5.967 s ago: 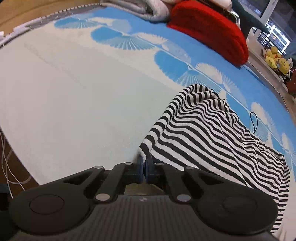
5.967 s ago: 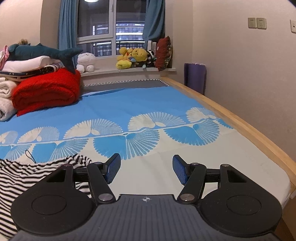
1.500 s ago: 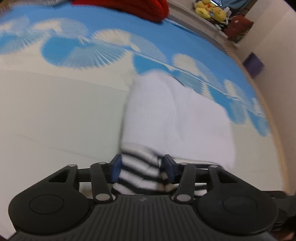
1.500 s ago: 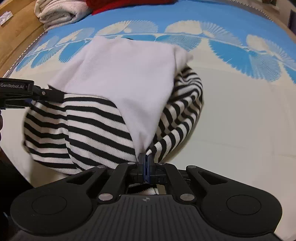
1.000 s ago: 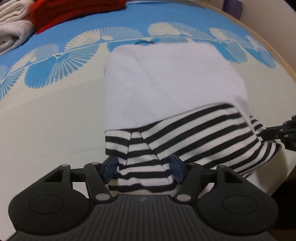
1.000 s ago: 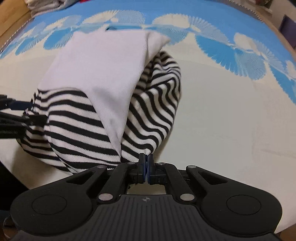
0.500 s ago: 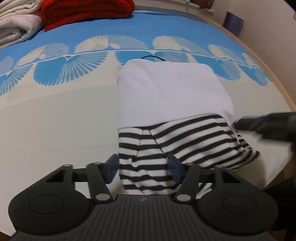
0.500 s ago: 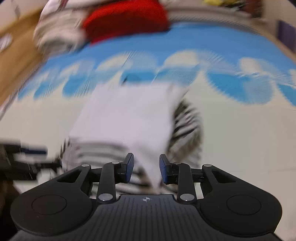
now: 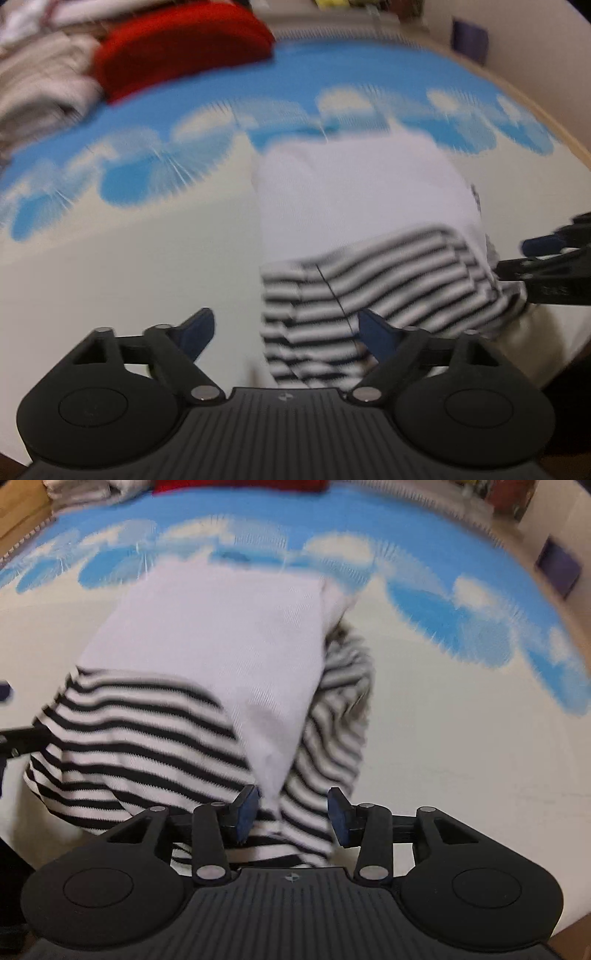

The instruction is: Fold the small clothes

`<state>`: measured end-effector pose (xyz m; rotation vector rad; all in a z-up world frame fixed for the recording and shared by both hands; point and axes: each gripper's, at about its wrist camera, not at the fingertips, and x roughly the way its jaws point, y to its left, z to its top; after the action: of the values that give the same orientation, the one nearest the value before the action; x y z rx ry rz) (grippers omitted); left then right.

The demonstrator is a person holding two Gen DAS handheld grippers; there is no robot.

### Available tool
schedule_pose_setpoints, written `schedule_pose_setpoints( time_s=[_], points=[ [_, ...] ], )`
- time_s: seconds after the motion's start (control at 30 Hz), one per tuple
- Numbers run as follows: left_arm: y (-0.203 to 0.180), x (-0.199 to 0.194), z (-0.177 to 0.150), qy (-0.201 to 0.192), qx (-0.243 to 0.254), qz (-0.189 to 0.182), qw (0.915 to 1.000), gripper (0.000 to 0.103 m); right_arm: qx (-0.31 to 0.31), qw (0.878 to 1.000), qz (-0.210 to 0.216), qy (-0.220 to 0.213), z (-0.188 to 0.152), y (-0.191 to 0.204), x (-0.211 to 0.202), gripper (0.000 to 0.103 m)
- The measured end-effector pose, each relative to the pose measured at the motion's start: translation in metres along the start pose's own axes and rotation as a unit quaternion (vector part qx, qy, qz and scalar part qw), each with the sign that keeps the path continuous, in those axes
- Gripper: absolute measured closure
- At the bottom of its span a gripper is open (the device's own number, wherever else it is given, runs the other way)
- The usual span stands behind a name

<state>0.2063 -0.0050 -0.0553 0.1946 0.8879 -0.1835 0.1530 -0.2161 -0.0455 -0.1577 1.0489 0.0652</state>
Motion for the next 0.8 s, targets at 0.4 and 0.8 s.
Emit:
schedule_pose_setpoints(
  time_s=[0.4, 0.8],
  points=[
    [-0.01, -0.144, -0.03, -0.14, -0.088, 0.021, 0.986, 0.0, 0.075, 0.973, -0.001, -0.22, -0.049, -0.031, -0.141, 0.009],
    [-0.02, -0.122, -0.072, -0.046, -0.16, 0.043, 0.9852, 0.0, 0.045, 0.974, -0.038, -0.219, -0.104, 0.003, -0.143, 0.007]
  ],
)
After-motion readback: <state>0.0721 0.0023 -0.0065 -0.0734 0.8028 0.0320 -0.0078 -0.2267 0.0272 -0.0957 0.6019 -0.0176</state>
